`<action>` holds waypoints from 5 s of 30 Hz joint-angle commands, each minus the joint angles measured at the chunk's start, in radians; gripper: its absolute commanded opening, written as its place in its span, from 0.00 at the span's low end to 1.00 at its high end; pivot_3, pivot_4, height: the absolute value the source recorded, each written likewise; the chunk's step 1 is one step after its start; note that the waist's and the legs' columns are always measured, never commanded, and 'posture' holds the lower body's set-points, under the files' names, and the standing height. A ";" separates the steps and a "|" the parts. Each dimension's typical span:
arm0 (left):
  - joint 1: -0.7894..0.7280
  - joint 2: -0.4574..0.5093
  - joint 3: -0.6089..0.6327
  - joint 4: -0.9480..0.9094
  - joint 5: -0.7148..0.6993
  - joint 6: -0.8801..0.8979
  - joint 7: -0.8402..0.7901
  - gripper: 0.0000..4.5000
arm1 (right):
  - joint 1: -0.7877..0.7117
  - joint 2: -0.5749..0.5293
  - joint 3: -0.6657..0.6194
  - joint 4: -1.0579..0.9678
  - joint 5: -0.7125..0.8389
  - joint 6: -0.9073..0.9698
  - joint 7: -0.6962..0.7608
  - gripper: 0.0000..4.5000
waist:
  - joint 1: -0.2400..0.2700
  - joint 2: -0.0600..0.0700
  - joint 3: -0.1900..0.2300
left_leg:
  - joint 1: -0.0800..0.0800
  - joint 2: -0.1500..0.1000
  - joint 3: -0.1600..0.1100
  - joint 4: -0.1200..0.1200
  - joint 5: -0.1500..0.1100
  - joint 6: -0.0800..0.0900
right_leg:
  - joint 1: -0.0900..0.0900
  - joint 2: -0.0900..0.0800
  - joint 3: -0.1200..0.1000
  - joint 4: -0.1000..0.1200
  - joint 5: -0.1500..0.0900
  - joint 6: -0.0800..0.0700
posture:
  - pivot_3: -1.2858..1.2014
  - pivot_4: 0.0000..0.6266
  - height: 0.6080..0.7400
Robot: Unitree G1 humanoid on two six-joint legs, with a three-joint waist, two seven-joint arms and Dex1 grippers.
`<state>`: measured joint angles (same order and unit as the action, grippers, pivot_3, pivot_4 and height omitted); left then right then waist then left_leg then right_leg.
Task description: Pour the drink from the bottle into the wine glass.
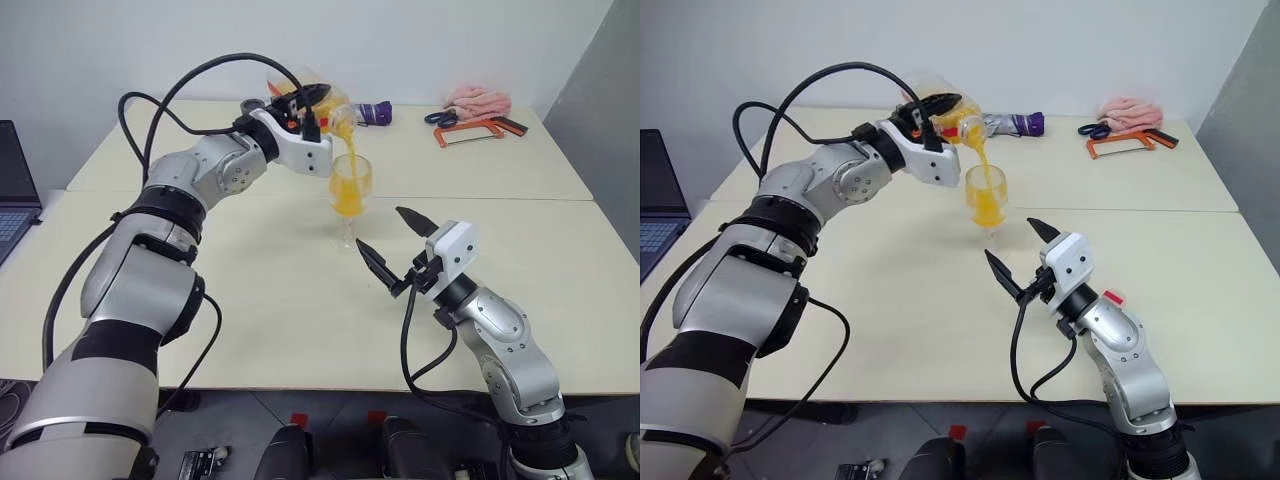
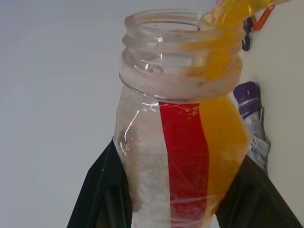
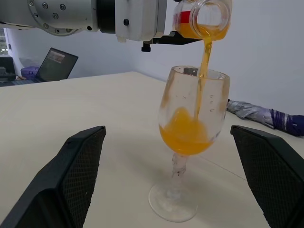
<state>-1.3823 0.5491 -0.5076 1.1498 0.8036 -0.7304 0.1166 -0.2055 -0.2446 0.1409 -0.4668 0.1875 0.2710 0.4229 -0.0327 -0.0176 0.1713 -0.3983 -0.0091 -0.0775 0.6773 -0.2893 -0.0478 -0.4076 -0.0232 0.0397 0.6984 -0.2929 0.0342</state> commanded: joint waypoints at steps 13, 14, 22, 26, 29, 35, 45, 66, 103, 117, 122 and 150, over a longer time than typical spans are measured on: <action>-0.047 0.029 0.003 -0.020 -0.001 -0.013 0.022 0.38 | -0.005 0.008 -0.001 -0.009 0.002 -0.028 -0.001 1.00 | 0.000 0.000 0.000 | 0.000 0.000 0.000 0.000 0.000 0.000 | 0.000 0.000 0.000 0.000 0.000 0.000 | 0.52 0.24 1.00; -0.047 0.030 0.002 -0.020 0.000 -0.014 0.022 0.38 | -0.005 0.009 -0.002 -0.008 0.002 -0.030 -0.002 1.00 | 0.000 0.000 0.000 | 0.000 0.000 0.000 0.000 0.000 0.000 | 0.000 0.000 0.000 0.000 0.000 0.000 | 0.52 0.24 1.00; -0.051 0.033 0.001 -0.023 0.004 -0.019 0.024 0.38 | -0.004 0.021 -0.002 0.011 -0.010 -0.054 -0.006 1.00 | 0.000 0.000 0.000 | 0.000 0.000 0.000 0.000 0.000 0.000 | 0.000 0.000 0.000 0.000 0.000 0.000 | 0.52 0.24 1.00; -0.052 0.033 -0.001 -0.024 0.006 -0.019 0.025 0.38 | -0.004 0.024 -0.003 0.017 -0.012 -0.063 -0.008 1.00 | 0.000 0.000 0.000 | 0.000 0.000 0.000 0.000 0.000 0.000 | 0.000 0.000 0.000 0.000 0.000 0.000 | 0.52 0.24 1.00; -0.054 0.032 -0.001 -0.023 0.008 -0.019 0.026 0.38 | -0.003 0.024 -0.002 0.018 -0.012 -0.066 -0.011 1.00 | 0.000 0.000 0.000 | 0.000 0.000 0.000 0.000 0.000 0.000 | 0.000 0.000 0.000 0.000 0.000 0.000 | 0.52 0.24 1.00; -0.057 0.032 -0.002 -0.021 0.012 -0.019 0.028 0.38 | 0.000 0.025 0.005 0.020 -0.013 -0.067 -0.012 1.00 | 0.000 0.000 0.000 | 0.000 0.000 0.000 0.000 0.000 0.000 | 0.000 0.000 0.000 0.000 0.000 0.000 | 0.52 0.24 1.00; -0.062 0.032 -0.005 -0.017 0.026 -0.020 0.036 0.38 | 0.001 0.029 0.018 0.022 -0.018 -0.069 -0.011 1.00 | 0.000 0.000 0.000 | 0.000 0.000 0.000 0.000 0.000 0.000 | 0.000 0.000 0.000 0.000 0.000 0.000 | 0.52 0.24 1.00; -0.068 0.034 -0.013 -0.009 0.039 -0.023 0.053 0.38 | 0.000 0.032 0.026 0.027 -0.020 -0.066 -0.010 1.00 | 0.000 0.000 0.000 | 0.000 0.000 0.000 0.000 0.000 0.000 | 0.000 0.000 0.000 0.000 0.000 0.000 | 0.52 0.24 1.00; 0.266 -0.078 0.489 -0.243 -0.734 0.393 -0.542 0.38 | -0.129 -0.057 0.054 0.013 0.074 0.062 0.152 1.00 | -0.024 0.000 0.000 | 0.001 0.001 -0.003 0.002 0.000 0.000 | 0.000 0.000 0.000 0.003 0.000 0.000 | 0.52 0.24 1.00; 0.628 -0.013 0.777 -0.604 -0.993 0.908 -0.495 0.38 | -0.392 -0.059 0.129 0.073 0.128 0.428 0.189 1.00 | -0.026 -0.003 -0.002 | 0.002 0.003 -0.006 0.003 0.000 0.000 | -0.001 -0.001 0.000 0.009 0.000 0.000 | 0.52 0.24 1.00; 0.661 -0.005 0.798 -0.591 -1.000 0.937 -0.493 0.38 | -0.432 -0.033 0.146 0.103 0.109 0.438 0.180 1.00 | -0.021 -0.004 -0.003 | 0.002 0.002 -0.005 0.003 0.000 -0.001 | -0.001 -0.003 0.000 0.009 0.000 0.000 | 0.52 0.24 1.00; 0.915 -0.011 0.810 -0.765 -1.016 0.857 -0.508 0.99 | -0.092 -0.044 0.148 0.153 -0.026 0.022 0.121 1.00 | -0.022 -0.006 -0.004 | 0.003 0.003 -0.004 0.002 -0.001 0.002 | -0.001 -0.003 0.001 0.008 0.000 0.000 | 0.52 0.24 1.00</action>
<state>-0.4683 0.5368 0.2810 0.4562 -0.2004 0.1392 -0.4013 -0.2984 -0.3038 0.3188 -0.3067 0.1750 0.3817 0.5699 -0.0542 -0.0232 0.1672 -0.3954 -0.0058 -0.0814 0.6794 -0.2903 -0.0460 -0.4085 -0.0262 0.0405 0.7070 -0.2928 0.0340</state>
